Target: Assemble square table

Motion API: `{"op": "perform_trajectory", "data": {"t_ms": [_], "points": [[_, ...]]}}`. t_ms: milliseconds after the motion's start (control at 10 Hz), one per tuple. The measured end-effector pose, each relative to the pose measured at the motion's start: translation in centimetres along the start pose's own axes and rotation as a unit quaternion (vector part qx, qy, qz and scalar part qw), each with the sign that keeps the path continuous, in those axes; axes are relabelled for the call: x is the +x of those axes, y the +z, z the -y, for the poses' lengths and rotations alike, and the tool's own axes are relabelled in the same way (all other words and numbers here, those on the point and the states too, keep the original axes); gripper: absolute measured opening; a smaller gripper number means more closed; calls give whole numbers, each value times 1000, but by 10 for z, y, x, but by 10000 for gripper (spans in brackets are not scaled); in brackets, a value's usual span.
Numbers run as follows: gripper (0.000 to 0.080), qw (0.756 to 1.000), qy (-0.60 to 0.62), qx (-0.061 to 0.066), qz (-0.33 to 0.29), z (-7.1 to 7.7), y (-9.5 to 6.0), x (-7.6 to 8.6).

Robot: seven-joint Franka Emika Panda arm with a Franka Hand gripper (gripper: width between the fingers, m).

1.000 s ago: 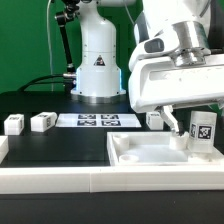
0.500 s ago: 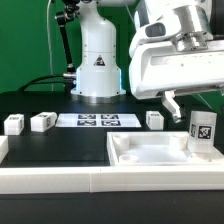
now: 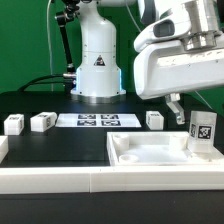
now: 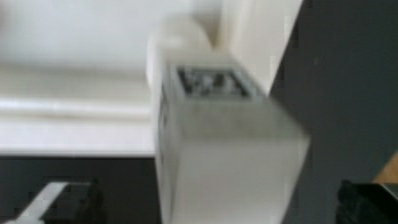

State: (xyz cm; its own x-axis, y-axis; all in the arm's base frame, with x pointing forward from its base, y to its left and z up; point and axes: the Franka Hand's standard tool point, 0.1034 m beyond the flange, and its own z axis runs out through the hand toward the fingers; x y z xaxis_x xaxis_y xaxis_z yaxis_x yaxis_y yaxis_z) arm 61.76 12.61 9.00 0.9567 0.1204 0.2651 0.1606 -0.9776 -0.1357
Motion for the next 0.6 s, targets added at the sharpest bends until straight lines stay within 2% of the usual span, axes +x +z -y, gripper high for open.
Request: {"op": "perform_trajectory", "data": {"t_ms": [100, 400, 600], "points": [[649, 998, 12, 10, 54, 5, -1, -2], [649, 989, 15, 28, 141, 1, 2, -6], [649, 990, 15, 28, 137, 2, 3, -4]]}}
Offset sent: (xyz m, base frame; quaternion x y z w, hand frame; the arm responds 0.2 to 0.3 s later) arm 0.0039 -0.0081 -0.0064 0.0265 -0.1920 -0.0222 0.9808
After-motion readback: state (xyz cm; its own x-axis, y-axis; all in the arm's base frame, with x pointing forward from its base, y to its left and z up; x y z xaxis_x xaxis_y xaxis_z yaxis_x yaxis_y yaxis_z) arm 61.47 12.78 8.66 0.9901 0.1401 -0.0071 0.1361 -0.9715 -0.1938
